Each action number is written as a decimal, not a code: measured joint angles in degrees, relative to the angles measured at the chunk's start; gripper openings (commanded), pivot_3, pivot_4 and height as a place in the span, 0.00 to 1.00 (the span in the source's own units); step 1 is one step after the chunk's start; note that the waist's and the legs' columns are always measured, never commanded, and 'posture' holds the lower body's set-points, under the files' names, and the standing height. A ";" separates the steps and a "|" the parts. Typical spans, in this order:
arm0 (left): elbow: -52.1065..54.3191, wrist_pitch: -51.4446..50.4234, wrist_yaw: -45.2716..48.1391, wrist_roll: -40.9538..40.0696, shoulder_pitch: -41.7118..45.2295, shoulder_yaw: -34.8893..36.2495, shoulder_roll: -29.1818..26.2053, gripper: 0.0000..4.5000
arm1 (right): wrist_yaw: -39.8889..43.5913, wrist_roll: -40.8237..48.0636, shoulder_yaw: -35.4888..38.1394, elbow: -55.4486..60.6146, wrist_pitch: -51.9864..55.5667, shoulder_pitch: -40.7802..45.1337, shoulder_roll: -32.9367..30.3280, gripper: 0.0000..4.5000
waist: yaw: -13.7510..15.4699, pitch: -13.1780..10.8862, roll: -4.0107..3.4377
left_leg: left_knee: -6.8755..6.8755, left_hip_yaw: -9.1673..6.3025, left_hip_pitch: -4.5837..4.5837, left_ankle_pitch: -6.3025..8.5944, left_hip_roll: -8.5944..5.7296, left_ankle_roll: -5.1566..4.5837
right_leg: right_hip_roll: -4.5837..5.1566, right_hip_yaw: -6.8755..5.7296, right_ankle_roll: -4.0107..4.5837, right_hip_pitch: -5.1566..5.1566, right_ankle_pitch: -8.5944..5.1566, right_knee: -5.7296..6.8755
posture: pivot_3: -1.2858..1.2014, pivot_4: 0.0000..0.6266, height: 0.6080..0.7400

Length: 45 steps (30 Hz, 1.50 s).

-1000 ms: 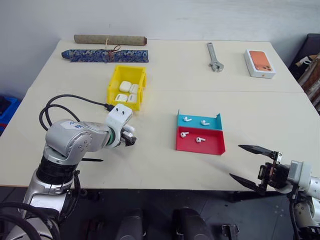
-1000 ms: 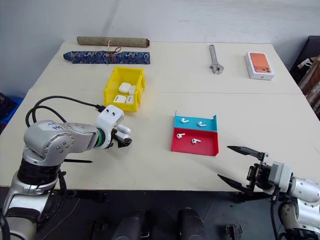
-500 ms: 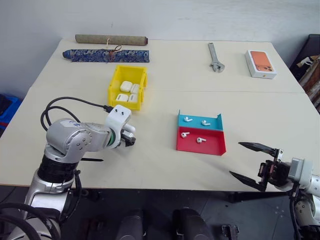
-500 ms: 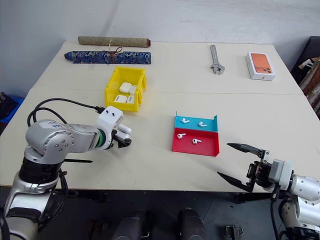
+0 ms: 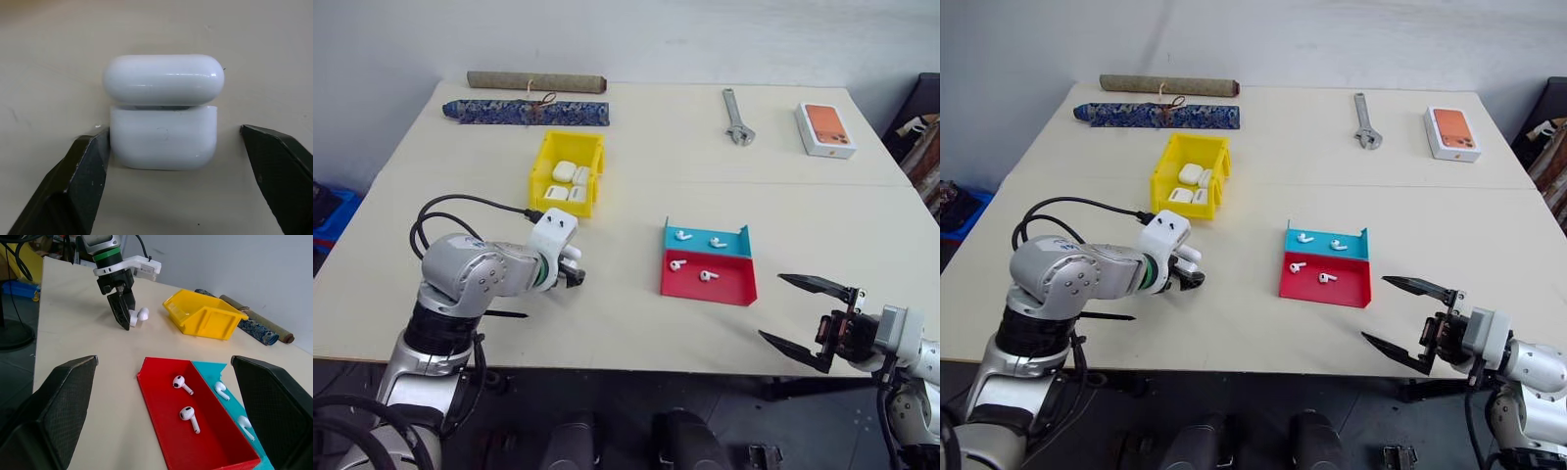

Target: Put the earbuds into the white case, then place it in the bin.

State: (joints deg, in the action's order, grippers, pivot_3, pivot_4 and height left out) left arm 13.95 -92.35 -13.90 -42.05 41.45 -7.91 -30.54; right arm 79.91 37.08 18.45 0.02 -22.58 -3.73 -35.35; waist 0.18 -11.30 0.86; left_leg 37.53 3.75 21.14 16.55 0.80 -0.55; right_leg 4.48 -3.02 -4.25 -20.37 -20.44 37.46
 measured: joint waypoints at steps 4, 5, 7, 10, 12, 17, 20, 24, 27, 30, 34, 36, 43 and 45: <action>1.06 0.05 0.02 0.80 -0.72 0.02 0.47 0.61 | -0.21 -0.04 0.00 0.02 -0.01 -0.13 0.00 1.00 | -0.06 0.00 0.00 | -0.07 0.00 -0.03 0.00 0.00 0.02 | 0.00 0.00 0.00 -0.01 0.00 0.01 | 0.52 0.24 1.00; 1.27 0.10 0.10 0.80 -1.02 0.16 0.27 0.61 | -0.21 -0.04 0.00 0.02 -0.02 -0.19 0.00 1.00 | -0.07 0.01 -0.01 | -0.10 0.00 -0.05 -0.01 0.00 0.03 | 0.00 0.00 0.00 -0.01 0.00 0.01 | 0.52 0.24 1.00; 1.51 0.28 0.38 0.80 -1.52 0.59 -0.06 0.61 | -0.22 -0.05 0.01 0.01 -0.02 -0.19 0.00 1.00 | -0.13 0.01 -0.01 | -0.12 0.00 -0.06 -0.01 0.00 0.04 | 0.00 0.00 0.00 -0.01 0.00 0.01 | 0.52 0.24 1.00; 2.03 0.89 2.21 1.91 -2.59 2.40 -0.46 0.61 | -0.51 -0.21 0.01 0.02 -0.03 -0.19 0.00 1.00 | -0.43 0.00 -0.01 | -0.19 0.02 -0.05 -0.03 0.00 0.07 | -0.02 0.02 0.00 -0.08 0.00 0.01 | 0.52 0.24 1.00; 2.35 4.67 6.21 2.96 -4.94 4.05 -3.07 0.61 | -0.90 -0.53 0.06 0.04 -0.01 -0.31 0.00 1.00 | -0.59 0.00 0.00 | -0.31 0.04 0.00 -0.06 0.01 0.14 | -0.05 0.03 0.01 -0.20 0.00 0.01 | 0.52 0.24 1.00; 5.19 33.96 34.95 3.28 -16.48 14.48 -12.29 0.61 | -2.14 -1.24 1.57 0.09 0.59 -1.67 -1.89 1.00 | -0.31 -0.03 -0.04 | -0.42 0.11 0.10 -0.06 0.03 0.23 | -0.03 0.00 0.11 -0.29 -0.06 -0.17 | 0.52 0.24 1.00; 5.35 52.80 51.69 6.24 -21.72 16.34 -15.26 0.61 | -3.49 -1.34 4.41 0.58 2.88 -3.03 -5.18 1.00 | 0.06 -0.03 -0.06 | -0.43 0.06 0.13 -0.01 0.04 0.12 | 0.00 -0.05 0.15 -0.11 -0.08 -0.57 | 0.52 0.24 1.00; 4.85 67.59 65.67 5.24 -24.00 16.60 -9.75 0.61 | -8.73 -4.79 7.00 5.30 8.65 -9.27 -9.16 1.00 | 1.21 0.02 -0.15 | -0.46 0.07 0.23 0.12 0.03 -0.11 | 0.06 -0.04 0.20 -0.04 -0.10 -0.92 | 0.52 0.24 1.00; 3.70 72.74 69.09 3.02 -23.94 15.94 -2.41 0.61 | -13.33 -10.24 8.82 6.87 11.26 -13.30 -10.56 1.00 | 1.21 0.04 -0.18 | -0.39 0.09 0.32 0.16 0.02 -0.22 | 0.07 -0.04 0.14 -0.05 -0.07 -0.95 | 0.52 0.24 1.00; 2.62 76.85 70.04 3.18 -24.79 13.96 3.69 0.61 | -17.85 -14.78 11.28 6.81 15.21 -17.46 -11.74 1.00 | 1.18 0.04 -0.17 | -0.39 0.10 0.32 0.17 0.02 -0.25 | 0.03 -0.05 0.05 -0.04 -0.02 -0.94 | 0.52 0.24 1.00; -0.20 80.70 71.02 4.73 -25.95 7.80 11.83 0.61 | -18.27 -14.91 11.82 6.52 18.42 -19.29 -11.92 1.00 | 0.92 0.04 -0.18 | -0.35 0.16 0.29 0.17 0.00 -0.33 | -0.01 -0.01 -0.03 -0.02 0.02 -0.91 | 0.52 0.24 1.00; -3.47 85.13 72.20 6.14 -25.95 6.37 15.86 0.61 | -17.10 -13.57 11.75 6.87 21.88 -19.24 -13.60 1.00 | 0.69 0.04 -0.18 | -0.35 0.20 0.28 0.15 0.00 -0.35 | -0.02 0.01 -0.03 -0.02 0.02 -0.90 | 0.52 0.24 1.00; -7.64 89.36 76.24 6.24 -25.81 5.50 17.54 0.61 | -17.22 -2.26 10.06 20.60 43.32 -9.05 -24.66 1.00 | -0.23 0.04 -0.19 | -0.37 0.11 0.20 0.17 0.04 -0.42 | -0.03 -0.01 -0.02 -0.05 0.02 -0.66 | 0.52 0.24 1.00; -8.80 90.12 77.75 6.11 -25.70 6.24 17.08 0.61 | -19.03 0.86 7.35 23.74 50.00 -3.33 -27.74 1.00 | -0.21 0.04 -0.18 | -0.36 0.06 0.28 0.17 0.04 -0.41 | -0.02 -0.03 -0.02 -0.12 0.02 -0.67 | 0.52 0.24 1.00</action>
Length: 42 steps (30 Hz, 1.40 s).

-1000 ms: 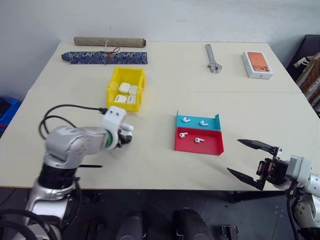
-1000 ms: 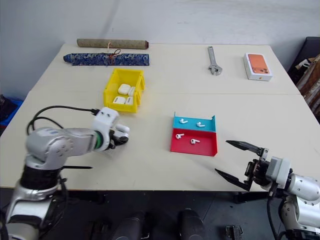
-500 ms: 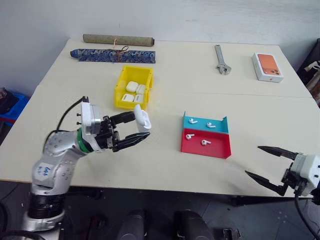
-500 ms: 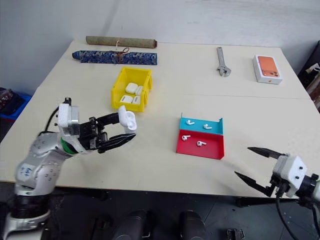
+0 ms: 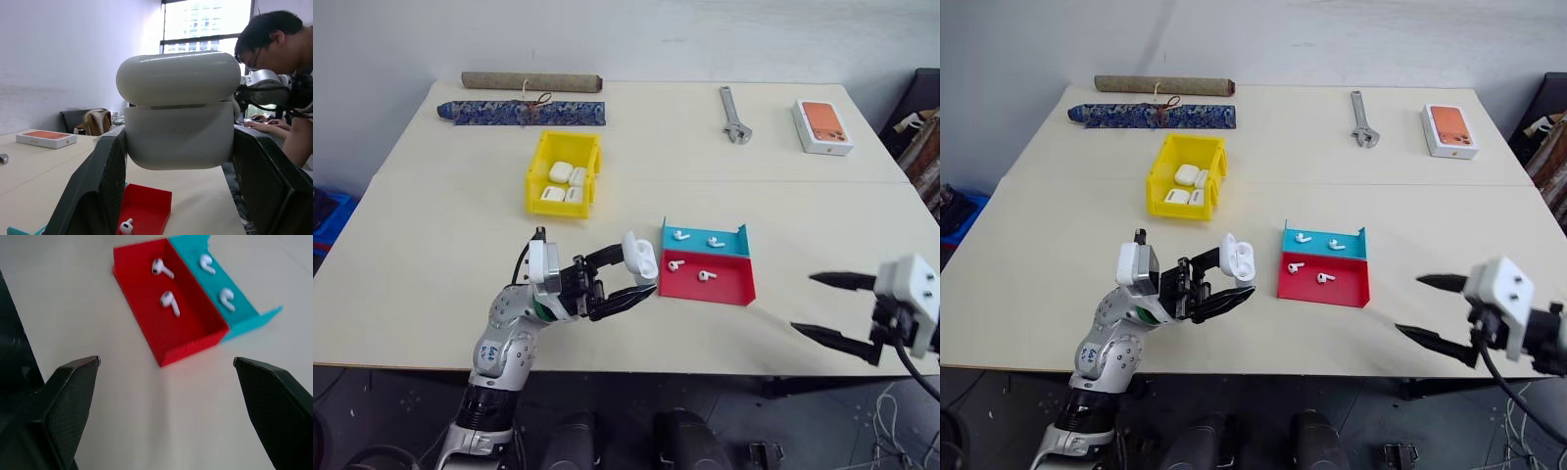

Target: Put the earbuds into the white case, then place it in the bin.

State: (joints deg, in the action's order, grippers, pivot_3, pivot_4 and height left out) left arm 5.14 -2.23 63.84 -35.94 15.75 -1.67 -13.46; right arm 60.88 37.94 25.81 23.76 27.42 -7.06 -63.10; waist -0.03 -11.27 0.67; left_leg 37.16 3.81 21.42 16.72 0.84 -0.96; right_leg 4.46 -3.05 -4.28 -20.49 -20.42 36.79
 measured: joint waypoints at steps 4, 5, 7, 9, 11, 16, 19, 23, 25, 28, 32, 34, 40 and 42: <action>-2.02 0.14 4.38 -0.09 -0.21 0.62 -2.90 0.61 | -3.15 -0.14 -15.06 3.90 10.45 17.28 -3.45 0.91 | -0.18 -0.01 0.01 | 0.01 -0.05 0.08 -0.03 0.00 0.08 | 0.02 -0.03 0.00 -0.09 0.00 -0.03 | 0.52 0.24 1.00; -2.44 0.20 4.88 -0.06 -0.30 0.63 -3.13 0.61 | -3.71 -1.41 -19.30 4.00 12.29 20.97 -3.41 0.87 | -0.19 -0.01 0.01 | 0.03 -0.06 0.08 -0.01 0.00 0.09 | 0.04 -0.04 0.00 -0.10 0.00 -0.04 | 0.52 0.24 1.00; -3.21 0.39 5.13 0.06 -0.50 0.80 -3.22 0.61 | -4.36 -4.07 -25.87 3.61 15.15 26.32 -2.74 0.72 | 0.16 -0.01 0.01 | 0.04 -0.15 0.22 0.00 -0.01 0.07 | 0.06 -0.11 0.00 -0.13 0.00 -0.17 | 0.52 0.24 1.00; -3.67 0.41 5.07 0.23 -0.62 1.04 -3.34 0.61 | -4.77 -7.40 -31.97 2.24 16.79 31.92 -0.83 0.57 | 0.00 -0.01 0.01 | 0.06 -0.17 0.33 0.02 -0.01 0.05 | 0.08 -0.12 -0.03 -0.17 0.02 -0.28 | 0.52 0.24 1.00; -3.58 0.46 5.04 0.35 -0.74 1.15 -3.45 0.61 | -4.87 -11.17 -37.18 0.07 17.70 36.36 1.00 0.50 | -0.15 0.00 0.01 | 0.10 -0.18 0.41 0.02 -0.01 0.04 | 0.08 -0.14 -0.08 -0.22 0.04 -0.31 | 0.52 0.24 1.00; -2.99 0.43 4.57 0.50 -2.57 1.21 -3.70 0.61 | -2.65 -19.77 -47.00 -5.07 17.66 42.78 3.19 0.50 | -0.17 0.00 0.00 | 0.19 -0.23 0.95 0.01 -0.01 0.06 | 0.08 -0.27 -0.11 -0.75 0.06 -0.17 | 0.52 0.24 1.00; -2.66 0.39 4.46 0.55 -3.02 1.17 -4.09 0.61 | -1.41 -23.17 -50.18 -8.00 17.62 45.93 5.47 0.50 | -0.20 0.00 0.00 | 0.29 -0.22 1.00 0.00 -0.01 0.07 | 0.08 -0.28 -0.11 -0.85 0.06 0.03 | 0.52 0.24 1.00; -1.21 0.42 4.12 0.61 -3.21 1.06 -4.20 0.61 | -0.30 -26.96 -51.93 -10.97 17.18 48.25 7.43 0.50 | -0.21 0.00 0.00 | 0.40 -0.21 0.99 -0.01 -0.01 0.07 | 0.09 -0.27 -0.11 -0.84 0.06 0.13 | 0.52 0.24 1.00; -1.10 0.42 3.77 0.64 -3.65 1.06 -4.24 0.61 | 0.58 -28.07 -52.43 -11.31 16.85 48.61 7.48 0.50 | -0.22 0.00 0.00 | 0.41 -0.22 0.99 -0.01 -0.01 0.06 | 0.09 -0.27 -0.11 -0.84 0.06 0.13 | 0.52 0.24 1.00; -0.85 0.42 3.21 0.82 -4.38 0.85 -4.24 0.61 | 2.10 -29.67 -53.05 -11.99 16.62 48.86 7.76 0.50 | -0.22 0.00 0.00 | 0.41 -0.22 1.00 -0.01 -0.01 0.06 | 0.09 -0.27 -0.11 -0.84 0.06 0.13 | 0.52 0.24 1.00; -0.01 0.54 2.48 1.27 -4.82 0.61 -4.21 0.61 | 2.80 -32.22 -53.95 -14.10 16.20 49.72 9.82 0.50 | -0.24 0.00 0.00 | 0.44 -0.21 0.99 -0.01 -0.01 0.06 | 0.09 -0.27 -0.11 -0.84 0.06 0.17 | 0.52 0.24 1.00; 0.08 0.70 2.35 1.42 -4.73 0.61 -4.21 0.61 | 3.17 -33.79 -54.57 -16.20 15.40 50.82 10.43 0.50 | -0.35 0.00 0.00 | 0.45 -0.21 0.99 -0.01 -0.01 0.06 | 0.09 -0.27 -0.11 -0.85 0.06 0.20 | 0.52 0.24 1.00; 0.07 1.07 2.34 1.68 -3.62 0.64 -4.25 0.61 | 4.46 -36.91 -55.16 -18.82 13.98 51.75 13.77 0.50 | -0.31 0.00 0.00 | 0.47 -0.20 0.99 -0.01 -0.01 0.07 | 0.09 -0.27 -0.11 -0.84 0.06 0.21 | 0.52 0.24 1.00; 0.07 1.06 2.33 1.69 -3.57 0.66 -4.28 0.61 | 4.96 -37.49 -55.28 -19.34 13.64 52.05 13.93 0.50 | -0.30 0.00 0.00 | 0.47 -0.20 0.99 -0.01 -0.01 0.07 | 0.09 -0.27 -0.11 -0.83 0.06 0.21 | 0.52 0.24 1.00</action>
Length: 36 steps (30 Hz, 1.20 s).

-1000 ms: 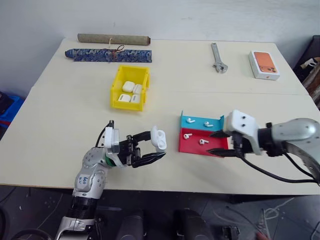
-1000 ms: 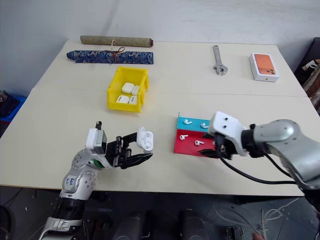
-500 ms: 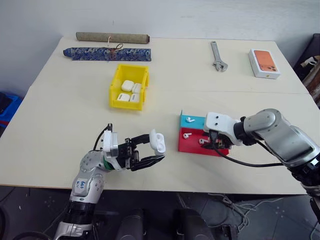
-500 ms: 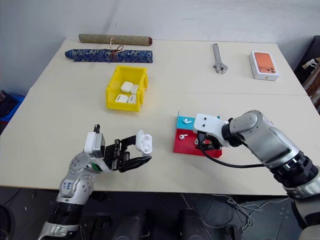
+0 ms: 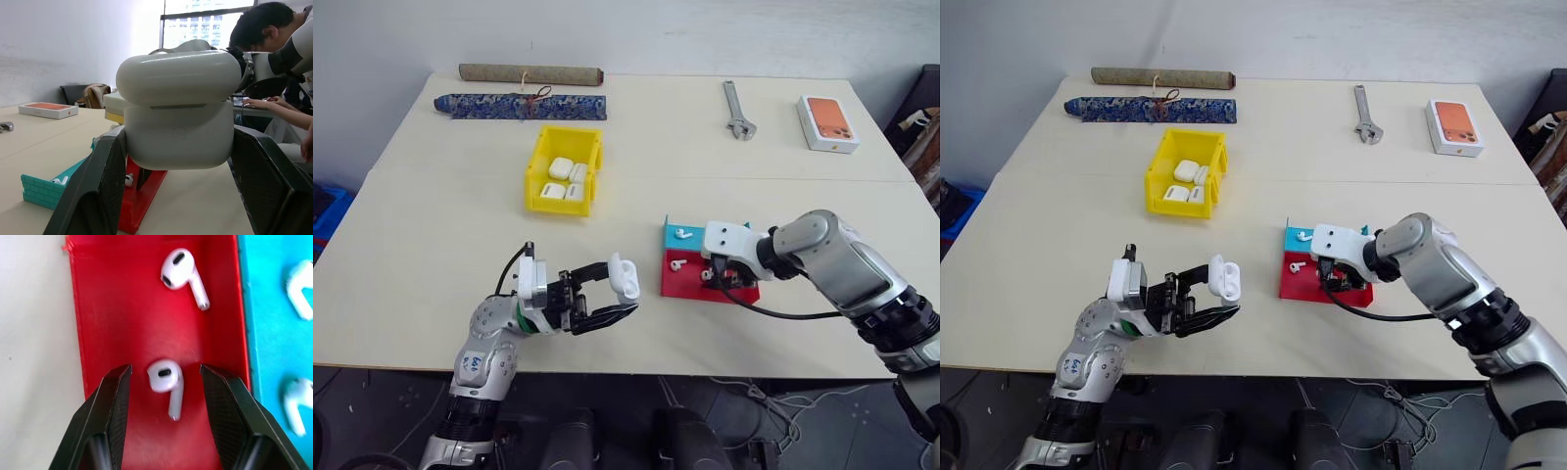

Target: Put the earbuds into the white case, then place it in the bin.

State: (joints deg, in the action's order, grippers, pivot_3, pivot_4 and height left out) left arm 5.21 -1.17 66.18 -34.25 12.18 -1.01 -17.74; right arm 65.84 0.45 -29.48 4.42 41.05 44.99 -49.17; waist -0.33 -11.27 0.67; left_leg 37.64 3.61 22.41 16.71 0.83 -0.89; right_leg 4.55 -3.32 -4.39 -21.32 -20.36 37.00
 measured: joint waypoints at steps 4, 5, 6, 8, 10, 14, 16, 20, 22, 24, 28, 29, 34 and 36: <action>0.00 -0.01 0.00 0.00 0.00 0.03 -0.29 0.61 | 0.89 -1.21 0.00 -0.48 -0.51 0.24 0.50 0.50 | -0.04 0.00 0.00 | 0.02 0.00 0.00 0.00 0.00 0.00 | 0.00 0.00 0.00 0.00 0.00 0.03 | 0.52 0.24 1.00; 0.00 -0.02 0.00 -0.01 -0.01 0.05 -0.35 0.61 | 1.17 -1.60 0.00 -0.52 -0.84 0.23 0.50 0.50 | -0.03 0.00 0.00 | 0.03 0.00 0.00 0.00 0.00 0.00 | 0.00 0.00 0.00 0.00 0.00 0.03 | 0.52 0.24 1.00; 0.00 -0.03 0.00 -0.01 -0.01 0.06 -0.41 0.61 | 1.51 -1.92 0.00 -0.56 -1.03 0.23 0.50 0.50 | -0.02 0.00 0.00 | 0.03 0.00 0.00 0.00 0.00 0.00 | 0.00 0.00 0.00 0.00 0.00 0.03 | 0.52 0.24 1.00; 0.00 -0.06 0.00 -0.01 -0.03 0.08 -0.48 0.61 | 2.10 -2.54 0.01 -0.56 -1.14 0.23 0.48 0.50 | 0.00 0.00 0.00 | 0.04 0.00 0.00 0.00 0.00 0.00 | 0.00 0.00 0.00 0.01 0.00 0.03 | 0.52 0.24 1.00; 0.00 -0.10 -0.01 -0.02 -0.08 0.11 -0.58 0.61 | 2.64 -2.84 0.02 -0.53 -1.12 0.21 0.32 0.50 | 0.00 0.00 0.00 | 0.04 -0.01 -0.01 0.00 0.00 0.00 | 0.00 0.00 0.00 0.02 0.00 0.03 | 0.52 0.24 1.00; 0.00 -0.17 -0.01 -0.03 -0.16 0.41 -0.78 0.61 | 3.31 -3.21 0.48 -0.39 -0.98 -0.22 0.19 0.50 | 0.00 0.00 0.00 | 0.05 -0.01 -0.01 0.00 0.00 -0.01 | 0.00 0.00 0.00 0.04 0.00 0.02 | 0.52 0.24 1.00; 0.00 -0.19 -0.03 -0.03 -0.16 0.44 -0.82 0.61 | 3.35 -3.28 0.68 -0.38 -0.92 -0.38 0.19 0.50 | 0.00 0.00 0.00 | 0.05 -0.02 -0.02 0.01 0.00 -0.01 | 0.00 0.00 0.00 0.05 0.00 0.02 | 0.52 0.24 1.00; 0.00 -0.22 -0.04 -0.03 -0.16 0.44 -0.82 0.61 | 3.53 -3.39 0.75 -0.34 -0.87 -0.52 0.32 0.37 | 0.00 0.00 0.00 | 0.07 -0.02 -0.03 0.01 0.00 -0.01 | 0.00 0.00 0.00 0.07 0.00 0.03 | 0.52 0.24 1.00; 0.00 -0.26 -0.04 -0.03 -0.16 0.44 -0.83 0.61 | 3.65 -3.38 0.77 -0.17 -0.91 -0.73 0.39 0.24 | 0.00 0.00 0.00 | 0.08 -0.03 -0.03 0.01 0.00 -0.01 | 0.00 -0.01 0.00 0.08 0.00 0.03 | 0.52 0.24 1.00; 0.00 -0.33 -0.06 -0.03 -0.16 0.46 -0.85 0.61 | 3.77 -3.40 0.81 0.09 -0.97 -0.91 0.38 0.16 | 0.00 0.00 0.00 | 0.10 -0.03 -0.04 0.01 0.00 -0.01 | 0.00 0.00 0.00 0.08 0.00 0.04 | 0.52 0.24 1.00; 0.01 -0.63 -0.10 -0.03 -0.22 0.47 -0.93 0.61 | 3.86 -3.41 1.13 0.09 -1.01 -1.17 0.38 0.16 | 0.00 0.00 0.00 | 0.10 -0.03 -0.04 0.01 0.00 -0.01 | 0.00 0.00 0.00 0.08 0.00 0.04 | 0.52 0.24 1.00; 0.01 -0.65 -0.11 -0.04 -0.30 0.48 -1.01 0.61 | 3.89 -3.41 1.17 0.09 -1.03 -1.20 0.38 0.16 | 0.00 0.00 0.00 | 0.10 -0.03 -0.04 0.01 0.00 -0.01 | 0.01 0.00 0.00 0.09 0.00 0.04 | 0.52 0.24 1.00; 0.01 -0.67 -0.07 -0.06 -0.50 0.57 -1.09 0.61 | 4.44 -3.41 1.77 0.05 -1.42 -1.64 0.19 0.11 | 0.00 0.00 0.00 | 0.10 -0.03 -0.04 0.01 0.00 -0.02 | 0.01 0.00 0.00 0.09 0.00 0.04 | 0.52 0.24 1.00; 0.01 -0.67 0.01 -0.07 -0.46 0.67 -1.16 0.61 | 4.76 -3.27 2.22 0.03 -1.90 -2.01 0.05 0.11 | 0.05 0.00 0.00 | 0.10 -0.03 -0.04 0.01 0.00 -0.02 | 0.01 -0.01 0.00 0.09 0.00 0.03 | 0.52 0.24 1.00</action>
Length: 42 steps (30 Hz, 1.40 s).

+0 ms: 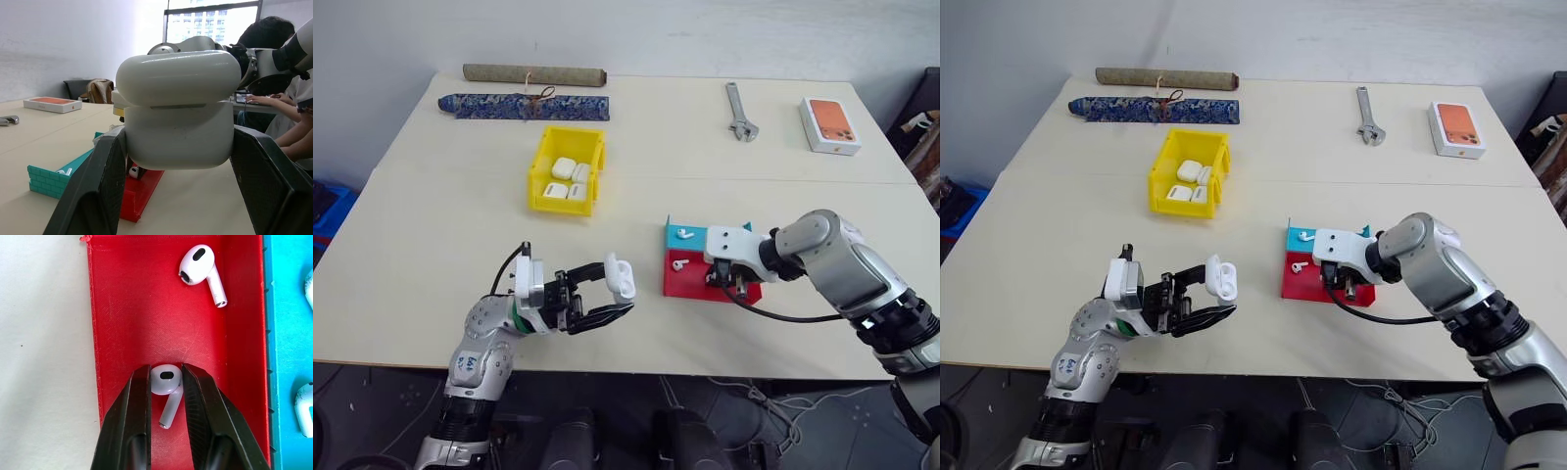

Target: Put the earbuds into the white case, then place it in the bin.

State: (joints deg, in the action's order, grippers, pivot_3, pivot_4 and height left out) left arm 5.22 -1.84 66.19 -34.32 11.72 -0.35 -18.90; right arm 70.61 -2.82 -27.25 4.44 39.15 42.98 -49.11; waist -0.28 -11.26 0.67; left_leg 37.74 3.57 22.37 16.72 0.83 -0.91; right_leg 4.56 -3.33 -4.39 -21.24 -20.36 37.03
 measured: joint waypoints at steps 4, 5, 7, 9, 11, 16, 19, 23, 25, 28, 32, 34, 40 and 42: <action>-0.34 -0.47 2.78 -1.56 2.52 0.53 -1.05 0.61 | 2.56 7.66 8.09 1.66 3.57 -3.98 -1.09 0.11 | 0.29 -0.01 -0.02 | 0.01 -0.05 0.07 0.00 0.00 -0.01 | 0.02 -0.08 0.00 -0.01 0.00 -0.02 | 0.52 0.24 1.00; -0.48 -0.48 3.18 -1.77 3.16 0.90 -1.12 0.61 | 3.79 10.19 10.59 2.50 4.29 -4.57 -2.06 0.11 | 0.24 -0.02 -0.03 | 0.01 -0.05 0.08 0.01 0.00 -0.02 | 0.02 -0.09 0.00 -0.01 0.00 -0.05 | 0.52 0.24 1.00; -1.49 -0.52 3.79 -2.57 4.75 1.57 -0.33 0.61 | 5.30 18.23 20.60 3.83 4.22 -6.56 -0.15 0.11 | 0.15 -0.02 -0.02 | 0.00 -0.14 0.04 0.02 0.00 -0.03 | 0.01 -0.18 -0.03 0.13 0.02 -0.12 | 0.52 0.24 1.00; -1.83 -0.72 4.14 -3.48 6.62 1.38 1.25 0.61 | 5.08 26.81 28.90 5.35 2.65 -7.94 5.90 0.11 | -0.18 -0.02 -0.01 | -0.02 -0.13 -0.05 0.02 0.02 -0.01 | -0.03 -0.20 -0.03 0.21 0.02 -0.11 | 0.52 0.24 1.00; -3.22 -1.14 4.73 -4.88 9.89 1.45 3.07 0.61 | 2.85 37.94 37.39 7.97 1.83 -9.35 15.52 0.11 | -0.16 -0.03 0.01 | -0.01 -0.19 -0.06 -0.02 0.05 0.04 | -0.06 -0.27 -0.03 0.23 0.02 -0.03 | 0.52 0.24 1.00; -5.96 -6.49 5.91 -8.83 15.82 2.09 3.31 0.61 | -6.73 49.60 42.85 14.43 -3.57 -10.12 29.49 0.11 | -0.08 -0.03 0.00 | -0.01 -0.22 -0.03 -0.03 0.01 0.05 | -0.04 -0.26 -0.04 0.18 0.02 0.03 | 0.52 0.24 1.00; -6.06 -9.43 6.24 -10.57 17.82 2.01 4.01 0.61 | -8.41 51.01 40.20 16.99 -7.52 -11.19 33.34 0.11 | -0.05 -0.03 0.00 | -0.03 -0.22 -0.01 -0.03 0.00 0.05 | -0.04 -0.26 -0.05 0.17 0.03 0.10 | 0.52 0.24 1.00; -6.06 -11.56 6.88 -11.03 18.16 1.91 4.23 0.61 | -8.95 48.92 36.21 17.03 -13.50 -12.03 36.09 0.11 | -0.06 -0.03 0.00 | -0.02 -0.19 0.00 -0.03 -0.01 0.05 | -0.04 -0.23 -0.05 0.13 0.03 0.07 | 0.52 0.24 1.00; -6.04 -11.96 7.09 -11.05 18.45 1.77 4.64 0.61 | -9.10 47.79 34.73 16.35 -16.17 -12.01 36.58 0.11 | -0.06 -0.03 0.00 | -0.01 -0.20 -0.01 -0.03 -0.01 0.05 | -0.05 -0.23 -0.05 0.13 0.03 0.04 | 0.52 0.24 1.00; -6.04 -12.51 7.46 -11.05 18.85 1.60 4.67 0.61 | -8.89 45.89 33.14 14.80 -19.37 -12.51 36.45 0.11 | -0.06 -0.03 0.00 | -0.01 -0.19 -0.01 -0.03 -0.01 0.05 | -0.05 -0.23 -0.05 0.13 0.03 0.04 | 0.52 0.24 1.00; -6.03 -12.46 7.83 -10.90 19.00 1.47 4.75 0.61 | -8.14 44.50 31.43 13.10 -22.06 -12.87 35.93 0.11 | -0.05 -0.03 0.00 | -0.02 -0.19 0.00 -0.03 -0.01 0.05 | -0.05 -0.23 -0.05 0.12 0.03 0.03 | 0.52 0.24 1.00; -6.03 -12.09 8.35 -10.31 19.00 1.23 4.76 0.61 | -7.83 44.21 30.94 12.97 -23.39 -12.90 35.74 0.11 | -0.09 -0.03 0.00 | -0.02 -0.19 -0.01 -0.03 -0.01 0.05 | -0.05 -0.23 -0.05 0.11 0.03 0.04 | 0.52 0.24 1.00; -6.03 -11.82 8.55 -10.01 18.99 0.95 4.88 0.61 | -7.53 44.19 29.59 12.70 -24.57 -15.04 35.17 0.11 | -0.03 -0.03 0.00 | -0.02 -0.19 0.00 -0.03 -0.01 0.05 | -0.04 -0.23 -0.05 0.13 0.03 0.01 | 0.52 0.24 1.00; -6.03 -11.83 8.45 -9.71 18.87 0.89 5.00 0.61 | -7.26 44.21 29.09 12.67 -25.27 -15.36 34.88 0.11 | -0.02 -0.03 0.00 | -0.02 -0.20 0.00 -0.03 -0.01 0.05 | -0.04 -0.22 -0.05 0.12 0.03 0.00 | 0.52 0.24 1.00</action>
State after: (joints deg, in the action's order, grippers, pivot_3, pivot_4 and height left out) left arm -0.81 -13.67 74.63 -44.03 30.59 0.54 -13.90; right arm 63.35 41.39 1.83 17.12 13.88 27.62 -14.24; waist -0.30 -11.29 0.67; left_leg 37.72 3.38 22.37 16.70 0.83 -0.87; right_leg 4.52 -3.55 -4.43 -21.11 -20.33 37.04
